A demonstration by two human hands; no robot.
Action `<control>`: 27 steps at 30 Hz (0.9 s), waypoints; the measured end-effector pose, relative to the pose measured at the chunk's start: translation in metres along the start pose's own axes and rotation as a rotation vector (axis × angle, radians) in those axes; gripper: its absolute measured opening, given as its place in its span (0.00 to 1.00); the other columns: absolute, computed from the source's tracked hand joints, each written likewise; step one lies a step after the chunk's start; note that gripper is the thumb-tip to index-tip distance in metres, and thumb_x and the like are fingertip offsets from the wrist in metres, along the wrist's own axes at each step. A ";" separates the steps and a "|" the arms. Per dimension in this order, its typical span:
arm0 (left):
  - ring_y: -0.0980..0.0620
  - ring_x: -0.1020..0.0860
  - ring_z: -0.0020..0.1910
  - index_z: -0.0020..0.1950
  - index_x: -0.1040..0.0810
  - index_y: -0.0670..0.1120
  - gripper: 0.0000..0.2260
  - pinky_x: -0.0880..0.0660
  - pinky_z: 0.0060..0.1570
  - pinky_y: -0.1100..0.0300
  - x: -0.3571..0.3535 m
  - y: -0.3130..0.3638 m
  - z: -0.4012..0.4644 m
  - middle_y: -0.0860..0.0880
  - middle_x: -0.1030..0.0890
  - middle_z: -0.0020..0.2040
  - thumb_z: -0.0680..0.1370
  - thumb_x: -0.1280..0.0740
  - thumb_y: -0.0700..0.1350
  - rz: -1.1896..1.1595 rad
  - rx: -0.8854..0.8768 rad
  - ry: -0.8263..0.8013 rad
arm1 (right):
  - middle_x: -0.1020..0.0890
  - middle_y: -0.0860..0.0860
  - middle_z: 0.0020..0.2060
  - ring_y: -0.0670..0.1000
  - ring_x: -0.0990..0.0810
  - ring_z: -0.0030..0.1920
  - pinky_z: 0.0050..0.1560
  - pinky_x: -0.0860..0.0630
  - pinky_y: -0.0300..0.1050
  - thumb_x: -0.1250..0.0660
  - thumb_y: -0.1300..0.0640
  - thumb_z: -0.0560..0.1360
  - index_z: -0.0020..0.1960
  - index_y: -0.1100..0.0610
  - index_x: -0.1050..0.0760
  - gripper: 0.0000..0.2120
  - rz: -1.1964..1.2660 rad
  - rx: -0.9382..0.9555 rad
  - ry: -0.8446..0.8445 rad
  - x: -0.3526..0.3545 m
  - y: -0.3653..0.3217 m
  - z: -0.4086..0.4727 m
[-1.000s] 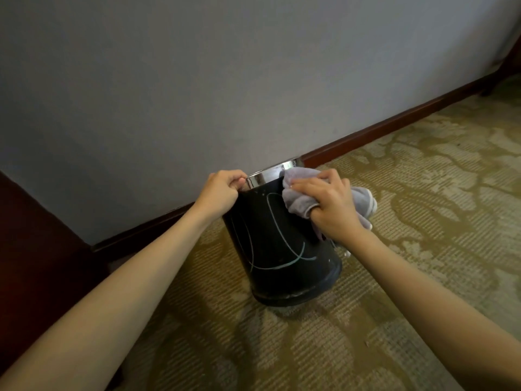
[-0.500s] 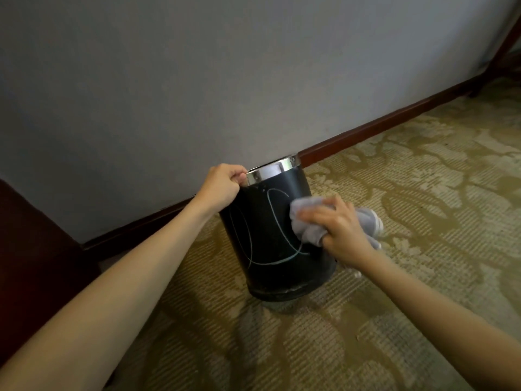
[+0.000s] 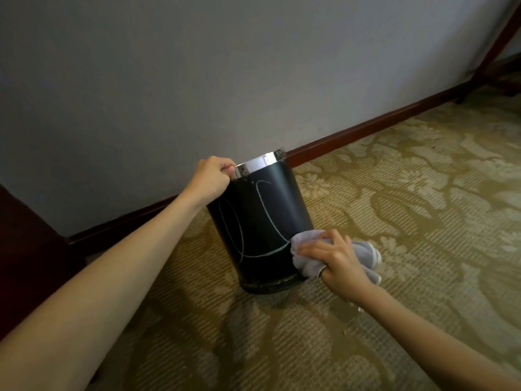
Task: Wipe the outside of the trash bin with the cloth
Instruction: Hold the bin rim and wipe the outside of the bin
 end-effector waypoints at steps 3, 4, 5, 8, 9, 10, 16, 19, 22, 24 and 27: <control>0.44 0.22 0.43 0.38 0.21 0.43 0.11 0.29 0.41 0.62 -0.006 0.011 -0.004 0.40 0.19 0.38 0.77 0.41 0.38 0.038 -0.029 -0.011 | 0.17 0.45 0.49 0.37 0.33 0.58 0.58 0.36 0.44 0.42 0.57 0.75 0.51 0.53 0.19 0.13 -0.002 0.027 0.034 0.019 0.003 0.040; 0.44 0.22 0.43 0.38 0.22 0.44 0.11 0.28 0.43 0.59 -0.009 0.014 -0.005 0.41 0.19 0.38 0.77 0.41 0.38 0.046 -0.037 -0.016 | 0.18 0.44 0.53 0.43 0.32 0.58 0.56 0.36 0.49 0.41 0.57 0.73 0.55 0.51 0.20 0.14 -0.062 -0.078 0.125 0.028 0.010 0.053; 0.44 0.22 0.43 0.37 0.22 0.45 0.11 0.26 0.44 0.56 -0.011 0.018 -0.006 0.43 0.19 0.37 0.76 0.41 0.38 0.051 -0.045 -0.019 | 0.19 0.44 0.56 0.49 0.31 0.58 0.54 0.35 0.52 0.39 0.58 0.72 0.57 0.49 0.21 0.16 -0.105 -0.157 0.196 0.038 0.014 0.064; 0.45 0.22 0.41 0.36 0.23 0.48 0.12 0.25 0.45 0.54 -0.015 0.025 -0.008 0.44 0.19 0.37 0.76 0.41 0.39 0.076 -0.060 -0.031 | 0.19 0.44 0.56 0.57 0.29 0.54 0.50 0.35 0.53 0.35 0.62 0.70 0.56 0.50 0.20 0.17 -0.138 -0.178 0.274 0.051 0.008 0.090; 0.46 0.22 0.40 0.36 0.23 0.48 0.12 0.26 0.43 0.54 -0.015 0.024 -0.009 0.44 0.20 0.36 0.77 0.41 0.39 0.072 -0.055 -0.040 | 0.18 0.45 0.56 0.58 0.29 0.54 0.50 0.35 0.54 0.34 0.64 0.69 0.56 0.51 0.19 0.18 -0.143 -0.186 0.281 0.051 0.006 0.091; 0.47 0.23 0.39 0.34 0.24 0.47 0.13 0.27 0.41 0.56 -0.013 0.022 -0.009 0.45 0.20 0.35 0.76 0.42 0.38 0.062 -0.046 -0.051 | 0.18 0.46 0.55 0.59 0.29 0.55 0.50 0.34 0.55 0.33 0.66 0.69 0.56 0.52 0.19 0.19 -0.143 -0.201 0.278 0.049 0.007 0.087; 0.47 0.29 0.36 0.36 0.26 0.36 0.10 0.36 0.37 0.58 -0.002 0.010 -0.006 0.40 0.27 0.34 0.74 0.43 0.35 0.044 0.015 -0.082 | 0.17 0.52 0.51 0.52 0.29 0.57 0.54 0.32 0.58 0.36 0.67 0.61 0.52 0.53 0.18 0.22 -0.157 -0.116 0.064 -0.009 -0.008 -0.010; 0.52 0.29 0.32 0.31 0.26 0.42 0.14 0.36 0.34 0.60 -0.007 0.017 -0.010 0.48 0.28 0.30 0.76 0.41 0.38 0.046 -0.023 -0.129 | 0.17 0.52 0.49 0.52 0.28 0.54 0.51 0.26 0.61 0.33 0.69 0.61 0.51 0.53 0.17 0.22 -0.089 -0.197 0.004 -0.011 -0.006 -0.022; 0.58 0.32 0.28 0.25 0.31 0.49 0.19 0.36 0.30 0.62 -0.013 0.032 -0.012 0.55 0.32 0.24 0.77 0.39 0.40 0.105 -0.095 -0.143 | 0.18 0.55 0.47 0.52 0.28 0.53 0.51 0.26 0.63 0.27 0.75 0.58 0.51 0.54 0.18 0.26 -0.094 -0.231 0.112 0.017 -0.006 0.023; 0.54 0.31 0.30 0.26 0.30 0.49 0.17 0.35 0.32 0.61 -0.018 0.039 -0.014 0.53 0.31 0.25 0.76 0.39 0.41 0.152 -0.116 -0.155 | 0.17 0.53 0.48 0.43 0.31 0.55 0.60 0.31 0.58 0.30 0.71 0.64 0.52 0.56 0.18 0.19 -0.063 -0.122 0.222 0.044 -0.013 0.060; 0.47 0.31 0.32 0.27 0.30 0.46 0.15 0.34 0.33 0.56 -0.018 0.041 -0.015 0.49 0.31 0.26 0.75 0.40 0.42 0.202 -0.103 -0.151 | 0.17 0.48 0.52 0.51 0.30 0.55 0.54 0.32 0.57 0.36 0.61 0.71 0.53 0.54 0.18 0.14 -0.107 -0.146 0.323 0.060 -0.014 0.086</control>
Point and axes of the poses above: each hand's wrist, its own z-axis towards the middle knuckle, its own x-axis out of the back of the hand, y = z × x, the point moved 6 cm from there along z, towards the middle knuckle
